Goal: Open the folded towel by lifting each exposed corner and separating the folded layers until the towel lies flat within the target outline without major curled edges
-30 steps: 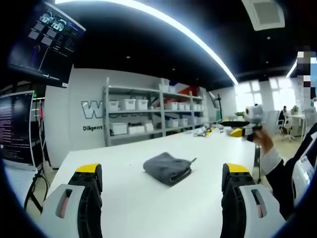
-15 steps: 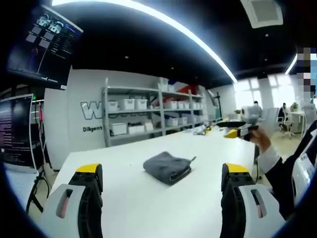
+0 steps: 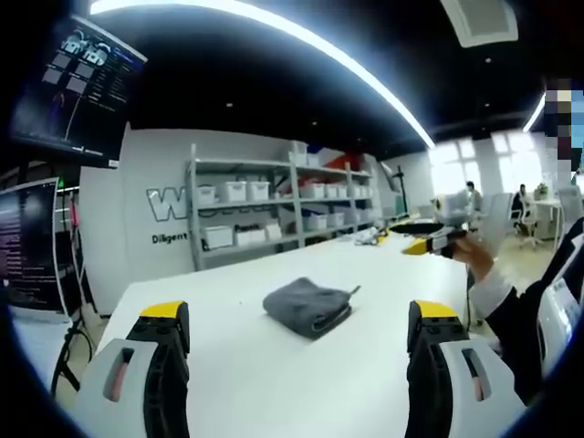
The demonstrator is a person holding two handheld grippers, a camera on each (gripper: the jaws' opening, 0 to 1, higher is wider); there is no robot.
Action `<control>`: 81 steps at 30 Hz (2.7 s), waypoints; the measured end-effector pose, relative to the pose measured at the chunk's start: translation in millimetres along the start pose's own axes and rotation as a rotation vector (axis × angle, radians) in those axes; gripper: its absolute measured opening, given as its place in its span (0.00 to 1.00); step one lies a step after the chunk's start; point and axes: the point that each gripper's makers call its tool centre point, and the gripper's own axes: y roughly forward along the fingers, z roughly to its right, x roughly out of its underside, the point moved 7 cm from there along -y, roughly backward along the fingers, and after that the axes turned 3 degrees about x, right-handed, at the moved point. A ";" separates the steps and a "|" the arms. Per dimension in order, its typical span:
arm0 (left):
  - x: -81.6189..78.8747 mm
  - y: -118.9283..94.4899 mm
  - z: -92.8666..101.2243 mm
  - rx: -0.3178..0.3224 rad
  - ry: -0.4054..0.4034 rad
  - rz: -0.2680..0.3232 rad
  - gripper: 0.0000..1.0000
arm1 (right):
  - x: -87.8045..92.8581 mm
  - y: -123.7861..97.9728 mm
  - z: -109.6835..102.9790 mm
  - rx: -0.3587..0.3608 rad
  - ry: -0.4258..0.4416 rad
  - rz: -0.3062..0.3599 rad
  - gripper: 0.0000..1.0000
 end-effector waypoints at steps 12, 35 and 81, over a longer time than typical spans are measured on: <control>-4.6 -7.7 -5.1 -0.019 0.009 0.009 0.98 | 6.3 13.3 2.6 -0.009 -0.009 -0.034 0.94; -5.8 -1.8 -0.4 -0.001 0.039 -0.018 0.98 | 6.7 46.5 11.1 -0.020 0.011 -0.036 0.93; 3.6 19.7 4.0 0.023 -0.104 0.001 1.00 | 26.1 69.8 9.7 -0.030 0.017 -0.045 0.92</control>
